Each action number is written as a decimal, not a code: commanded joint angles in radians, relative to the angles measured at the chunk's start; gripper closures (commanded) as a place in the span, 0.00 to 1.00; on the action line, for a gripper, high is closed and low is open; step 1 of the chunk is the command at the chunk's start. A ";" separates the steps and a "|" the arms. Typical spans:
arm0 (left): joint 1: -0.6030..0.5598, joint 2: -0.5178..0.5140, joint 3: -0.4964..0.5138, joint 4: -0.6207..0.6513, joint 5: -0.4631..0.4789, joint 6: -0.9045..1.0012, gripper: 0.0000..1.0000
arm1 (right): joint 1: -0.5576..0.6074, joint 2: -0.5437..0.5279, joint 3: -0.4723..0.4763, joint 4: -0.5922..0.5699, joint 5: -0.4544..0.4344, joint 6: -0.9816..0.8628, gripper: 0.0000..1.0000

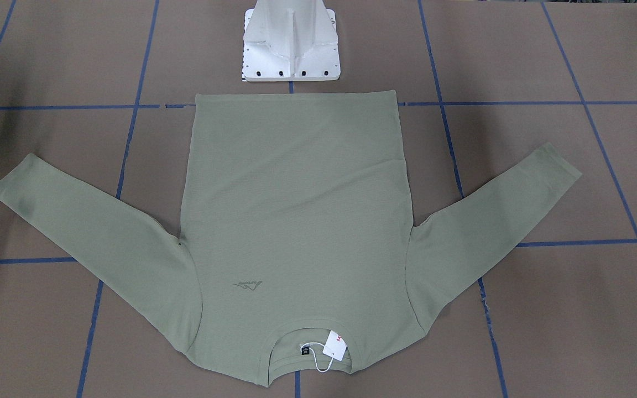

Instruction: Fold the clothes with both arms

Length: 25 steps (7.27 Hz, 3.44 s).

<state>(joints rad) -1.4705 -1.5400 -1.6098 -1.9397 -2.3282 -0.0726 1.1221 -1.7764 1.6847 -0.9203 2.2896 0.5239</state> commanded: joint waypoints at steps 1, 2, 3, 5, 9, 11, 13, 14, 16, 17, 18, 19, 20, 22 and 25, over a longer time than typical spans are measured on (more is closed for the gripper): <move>0.001 0.000 -0.001 -0.002 -0.005 0.000 0.00 | -0.091 0.000 0.000 0.004 -0.074 0.074 0.00; 0.001 0.001 -0.001 -0.002 -0.005 0.000 0.00 | -0.114 0.000 -0.008 0.004 -0.085 0.082 0.00; 0.001 0.001 -0.001 -0.005 -0.005 0.000 0.00 | -0.128 0.000 -0.022 0.004 -0.093 0.084 0.00; 0.001 0.001 0.001 -0.021 -0.006 -0.001 0.00 | -0.148 0.009 -0.051 0.006 -0.091 0.084 0.00; 0.001 0.003 0.001 -0.022 -0.007 0.000 0.00 | -0.157 0.020 -0.069 0.005 -0.090 0.084 0.00; 0.001 0.004 0.001 -0.022 -0.008 0.000 0.00 | -0.157 0.031 -0.068 0.005 -0.084 0.082 0.00; 0.001 0.004 0.001 -0.022 -0.008 0.000 0.00 | -0.160 0.031 -0.071 0.003 -0.082 0.081 0.00; 0.001 0.004 0.001 -0.022 -0.008 0.000 0.00 | -0.162 0.031 -0.075 0.004 -0.082 0.081 0.00; 0.001 0.004 0.002 -0.022 -0.008 0.000 0.00 | -0.162 0.031 -0.083 0.003 -0.076 0.082 0.16; 0.001 0.004 0.001 -0.022 -0.008 0.000 0.00 | -0.162 0.031 -0.083 0.004 -0.075 0.082 0.27; 0.001 0.004 0.002 -0.022 -0.008 0.000 0.00 | -0.162 0.031 -0.082 0.004 -0.075 0.082 0.44; 0.001 0.006 0.004 -0.021 -0.008 0.000 0.00 | -0.162 0.031 -0.077 0.004 -0.073 0.081 0.64; 0.001 0.006 0.005 -0.021 -0.010 -0.001 0.00 | -0.160 0.031 -0.074 0.004 -0.061 0.082 0.86; 0.001 0.004 0.011 -0.021 -0.014 -0.001 0.00 | -0.157 0.028 -0.045 0.005 -0.032 0.084 1.00; 0.001 0.003 0.021 -0.022 -0.016 -0.001 0.00 | -0.156 0.034 0.019 -0.002 -0.021 0.144 1.00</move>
<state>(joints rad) -1.4696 -1.5364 -1.5910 -1.9618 -2.3436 -0.0736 0.9652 -1.7471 1.6666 -0.9170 2.2597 0.6272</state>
